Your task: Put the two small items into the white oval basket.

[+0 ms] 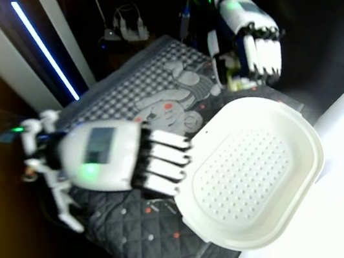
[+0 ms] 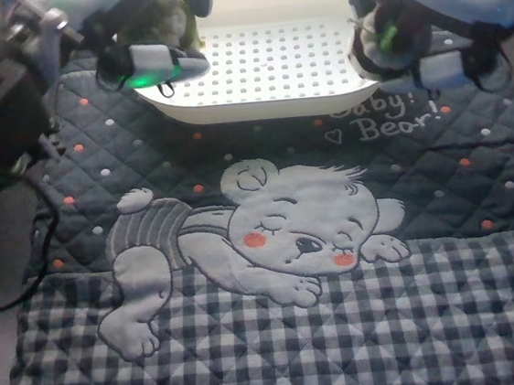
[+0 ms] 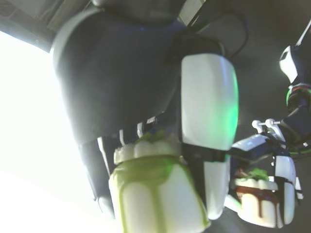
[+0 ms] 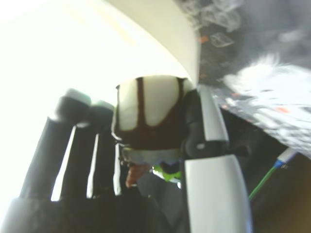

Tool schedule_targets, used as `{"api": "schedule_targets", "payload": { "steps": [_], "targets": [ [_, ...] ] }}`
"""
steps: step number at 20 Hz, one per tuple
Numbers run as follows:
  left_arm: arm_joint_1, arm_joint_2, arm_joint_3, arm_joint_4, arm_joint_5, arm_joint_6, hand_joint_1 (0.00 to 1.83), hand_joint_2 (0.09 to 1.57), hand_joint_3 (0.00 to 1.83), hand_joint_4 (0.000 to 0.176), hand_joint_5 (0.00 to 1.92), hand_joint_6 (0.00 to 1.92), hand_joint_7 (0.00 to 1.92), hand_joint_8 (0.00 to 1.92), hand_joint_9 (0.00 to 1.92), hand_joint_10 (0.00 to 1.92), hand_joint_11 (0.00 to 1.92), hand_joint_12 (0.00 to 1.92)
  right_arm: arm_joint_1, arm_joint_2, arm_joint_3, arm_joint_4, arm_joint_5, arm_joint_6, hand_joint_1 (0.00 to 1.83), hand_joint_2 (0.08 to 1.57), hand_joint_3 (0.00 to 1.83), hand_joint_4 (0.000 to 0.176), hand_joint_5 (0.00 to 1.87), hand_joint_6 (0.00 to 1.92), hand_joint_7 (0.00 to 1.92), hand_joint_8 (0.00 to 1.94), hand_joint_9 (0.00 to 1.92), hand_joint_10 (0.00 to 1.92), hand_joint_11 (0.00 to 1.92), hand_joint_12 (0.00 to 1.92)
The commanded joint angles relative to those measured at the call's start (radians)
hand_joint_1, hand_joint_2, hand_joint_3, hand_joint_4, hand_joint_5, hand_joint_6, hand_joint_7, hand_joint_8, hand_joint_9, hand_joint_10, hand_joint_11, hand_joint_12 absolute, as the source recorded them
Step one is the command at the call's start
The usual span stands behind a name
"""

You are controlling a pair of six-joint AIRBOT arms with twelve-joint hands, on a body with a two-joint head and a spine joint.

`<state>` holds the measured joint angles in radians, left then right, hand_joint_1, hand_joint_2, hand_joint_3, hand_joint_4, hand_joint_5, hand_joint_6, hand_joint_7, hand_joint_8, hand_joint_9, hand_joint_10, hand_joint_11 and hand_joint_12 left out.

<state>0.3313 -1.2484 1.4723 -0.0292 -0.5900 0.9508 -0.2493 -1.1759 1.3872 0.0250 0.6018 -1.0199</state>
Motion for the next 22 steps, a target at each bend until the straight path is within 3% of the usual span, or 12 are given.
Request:
{"api": "schedule_targets", "payload": {
  "steps": [1,5,9,10,11,12,13,14,15,16,19,22],
  "targets": [
    [-0.024,-0.003,0.011,-0.008,-0.089,-0.008,1.48,0.92,0.80,0.000,0.45,1.90,0.59,1.79,0.66,1.91,0.86,1.92,0.029,-0.004,0.016,0.004,0.076,-0.006,1.08,1.05,0.71,0.000,0.51,1.84,0.67,1.83,0.86,1.92,0.99,1.92],
    [-0.063,-0.111,0.138,-0.012,0.028,-0.013,1.49,0.90,0.87,0.000,0.46,1.92,0.56,1.87,0.67,1.91,0.87,1.92,0.065,-0.093,0.117,0.006,0.000,-0.006,1.09,0.99,0.81,0.013,0.58,1.82,0.67,1.85,0.94,1.92,1.08,1.92],
    [-0.065,-0.140,0.178,-0.015,0.062,-0.036,1.32,0.98,0.76,0.000,0.50,1.73,0.61,1.86,0.73,1.92,0.95,1.92,0.072,-0.114,0.134,0.008,-0.016,-0.007,1.07,1.11,0.56,0.024,0.57,1.75,0.59,1.80,0.76,1.92,0.93,1.92],
    [-0.065,-0.145,0.186,-0.014,0.073,-0.036,1.29,1.10,0.53,0.000,0.45,1.69,0.58,1.78,0.67,1.86,0.82,1.92,0.073,-0.114,0.135,0.007,-0.018,-0.007,1.07,1.25,0.26,0.000,0.50,1.68,0.61,1.77,0.67,1.92,0.82,1.92],
    [-0.065,-0.146,0.188,-0.014,0.077,-0.036,1.41,1.21,0.21,0.000,0.31,1.61,0.52,1.68,0.60,1.78,0.58,1.92,0.073,-0.114,0.135,0.007,-0.019,-0.009,1.04,1.36,0.08,0.007,0.44,1.75,0.56,1.72,0.43,1.78,0.50,1.92],
    [-0.065,-0.145,0.188,-0.014,0.080,-0.036,1.17,1.16,0.08,0.034,0.09,1.12,0.13,1.09,0.12,1.41,0.11,1.91,0.073,-0.114,0.135,0.008,-0.020,-0.010,0.99,1.24,0.00,0.038,0.11,1.05,0.19,0.89,0.14,1.11,0.10,1.58],
    [-0.065,-0.144,0.189,-0.014,0.082,-0.036,0.95,1.12,0.03,0.110,0.02,0.54,0.03,0.43,0.02,0.70,0.02,1.71,0.073,-0.114,0.135,0.008,-0.023,-0.010,0.87,1.16,0.00,0.050,0.02,0.39,0.04,0.27,0.05,0.36,0.02,0.86],
    [-0.065,-0.142,0.189,-0.014,0.082,-0.036,0.89,1.10,0.01,0.134,0.01,0.25,0.00,0.09,0.00,0.16,0.00,1.19,0.073,-0.113,0.133,0.008,-0.023,-0.010,0.79,1.11,0.00,0.057,0.00,0.08,0.01,0.05,0.01,0.08,0.00,0.17],
    [-0.065,-0.141,0.189,-0.014,0.083,-0.036,0.84,1.05,0.01,0.148,0.00,0.05,0.00,0.02,0.00,0.03,0.00,0.47,0.073,-0.113,0.130,0.008,-0.023,-0.010,0.76,1.08,0.00,0.062,0.00,0.01,0.00,0.01,0.00,0.01,0.00,0.03],
    [-0.065,-0.140,0.189,-0.015,0.083,-0.036,0.78,1.03,0.00,0.170,0.00,0.01,0.00,0.00,0.00,0.01,0.00,0.09,0.074,-0.113,0.129,0.008,-0.023,-0.010,0.68,1.08,0.00,0.090,0.00,0.00,0.00,0.00,0.00,0.00,0.00,0.01],
    [-0.056,-0.118,0.170,-0.025,0.067,-0.036,0.72,1.01,0.00,0.176,0.00,0.00,0.00,0.00,0.00,0.00,0.00,0.00,0.074,-0.109,0.109,0.007,-0.015,-0.010,0.58,1.08,0.00,0.129,0.00,0.00,0.00,0.00,0.00,0.00,0.00,0.00],
    [-0.037,-0.066,0.119,-0.036,0.033,-0.036,0.77,1.06,0.02,0.174,0.00,0.00,0.00,0.00,0.00,0.00,0.00,0.00,0.074,-0.076,0.062,0.005,-0.006,-0.010,0.58,1.10,0.00,0.107,0.00,0.00,0.00,0.00,0.00,0.00,0.00,0.00]
  ]
}}
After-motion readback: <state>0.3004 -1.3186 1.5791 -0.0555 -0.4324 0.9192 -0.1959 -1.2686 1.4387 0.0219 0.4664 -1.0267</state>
